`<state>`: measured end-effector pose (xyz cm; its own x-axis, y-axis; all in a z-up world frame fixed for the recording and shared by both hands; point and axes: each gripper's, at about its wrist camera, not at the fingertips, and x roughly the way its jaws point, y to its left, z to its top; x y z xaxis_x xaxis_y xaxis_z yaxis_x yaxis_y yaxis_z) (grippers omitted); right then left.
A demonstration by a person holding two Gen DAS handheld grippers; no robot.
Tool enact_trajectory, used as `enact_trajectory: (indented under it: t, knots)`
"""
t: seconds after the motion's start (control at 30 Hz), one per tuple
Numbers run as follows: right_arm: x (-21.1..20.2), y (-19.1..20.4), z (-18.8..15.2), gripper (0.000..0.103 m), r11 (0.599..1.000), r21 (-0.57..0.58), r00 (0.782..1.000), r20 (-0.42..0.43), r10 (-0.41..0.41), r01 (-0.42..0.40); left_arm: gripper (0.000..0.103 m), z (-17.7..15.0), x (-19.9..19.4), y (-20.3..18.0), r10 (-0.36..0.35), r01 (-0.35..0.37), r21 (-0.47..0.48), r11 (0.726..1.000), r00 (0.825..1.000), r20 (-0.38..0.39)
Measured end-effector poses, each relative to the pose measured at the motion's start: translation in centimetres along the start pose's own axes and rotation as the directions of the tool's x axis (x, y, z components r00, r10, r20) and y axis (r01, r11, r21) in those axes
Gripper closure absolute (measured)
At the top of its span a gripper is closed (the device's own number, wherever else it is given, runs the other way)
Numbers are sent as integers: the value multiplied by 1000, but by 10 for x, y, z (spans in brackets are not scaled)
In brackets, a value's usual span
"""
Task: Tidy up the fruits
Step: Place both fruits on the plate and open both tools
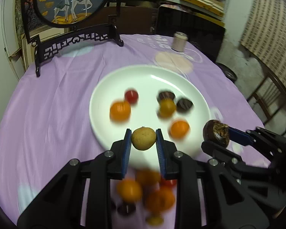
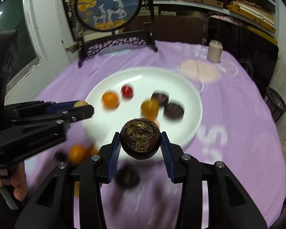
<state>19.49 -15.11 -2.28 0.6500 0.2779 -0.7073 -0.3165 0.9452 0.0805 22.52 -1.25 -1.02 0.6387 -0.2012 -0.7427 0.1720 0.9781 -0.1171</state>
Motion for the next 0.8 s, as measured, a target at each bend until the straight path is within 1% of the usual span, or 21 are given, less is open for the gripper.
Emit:
enact_trajectory:
  t: [0.07, 0.13, 0.17, 0.23, 0.43, 0.47, 0.5, 0.53, 0.57, 0.63, 0.7, 0.8]
  knots:
    - [18, -6, 19, 60, 999, 0, 999, 2, -35, 35, 77, 19, 17, 2, 8, -9, -21, 1000, 1000, -15]
    - [37, -15, 30, 61, 998, 16, 998, -12, -68, 69, 77, 34, 34, 4, 23, -24, -39, 999, 999, -26]
    - [44, -18, 32, 61, 997, 24, 997, -20, -71, 71, 77, 38, 40, 6, 26, -27, -48, 998, 999, -31]
    - [58, -27, 33, 61, 997, 40, 997, -43, -68, 70, 77, 41, 51, 10, 8, -11, -68, 998, 999, -46]
    - [75, -35, 31, 60, 996, 60, 995, -77, -64, 69, 77, 38, 66, 11, -2, -2, -63, 998, 998, -63]
    - [76, -36, 31, 60, 996, 65, 995, -81, -62, 67, 73, 38, 67, 12, 0, -5, -67, 998, 998, -63]
    - [76, -38, 31, 55, 995, 73, 995, -80, -60, 66, 68, 38, 66, 12, 7, -10, -68, 998, 998, -58]
    - [75, -40, 32, 46, 994, 83, 996, -66, -67, 72, 56, 38, 63, 13, 18, -21, -68, 997, 999, -48]
    - [73, -41, 32, 45, 993, 85, 996, -52, -78, 83, 53, 38, 58, 13, 29, -31, -68, 997, 999, -27]
    - [67, -43, 32, 45, 990, 77, 993, -19, -116, 117, 53, 35, 49, 14, 30, -30, -73, 997, 1000, -6]
    - [61, -48, 28, 45, 987, 76, 990, 12, -143, 142, 53, 31, 34, 18, 15, -14, -96, 995, 1000, 16]
    - [54, -55, 18, 45, 987, 99, 991, 27, -131, 127, 53, 17, 9, 22, 9, -4, -114, 993, 999, 48]
